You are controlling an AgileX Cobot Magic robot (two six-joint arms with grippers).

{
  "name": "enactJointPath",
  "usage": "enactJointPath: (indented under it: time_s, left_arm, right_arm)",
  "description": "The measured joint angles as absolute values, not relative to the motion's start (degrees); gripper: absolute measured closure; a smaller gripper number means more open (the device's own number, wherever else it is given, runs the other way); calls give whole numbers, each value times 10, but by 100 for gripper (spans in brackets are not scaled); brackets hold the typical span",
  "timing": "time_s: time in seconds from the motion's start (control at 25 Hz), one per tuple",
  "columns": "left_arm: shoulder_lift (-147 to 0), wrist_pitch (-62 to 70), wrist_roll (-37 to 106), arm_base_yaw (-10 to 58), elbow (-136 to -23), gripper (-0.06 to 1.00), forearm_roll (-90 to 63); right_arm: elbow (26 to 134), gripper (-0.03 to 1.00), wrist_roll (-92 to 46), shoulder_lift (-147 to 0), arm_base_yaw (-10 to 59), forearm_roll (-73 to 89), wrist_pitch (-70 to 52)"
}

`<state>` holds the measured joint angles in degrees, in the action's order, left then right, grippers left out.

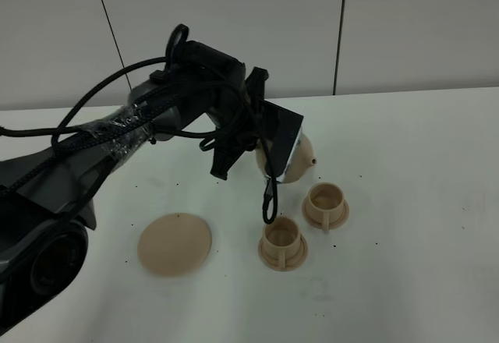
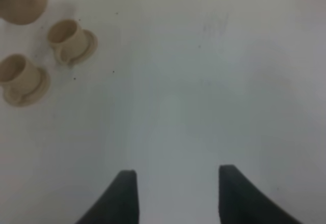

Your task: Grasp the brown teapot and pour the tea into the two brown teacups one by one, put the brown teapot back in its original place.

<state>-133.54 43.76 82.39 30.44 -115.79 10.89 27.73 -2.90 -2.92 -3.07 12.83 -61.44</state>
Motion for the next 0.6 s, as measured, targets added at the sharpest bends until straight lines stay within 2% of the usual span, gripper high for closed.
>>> enactJointPath:
  time_s: [0.6]
  left_arm:
    - [-1336,418,829,329,-1158,77,200]
  right_arm:
    - [277,61,-29,-29,-31,128,-614]
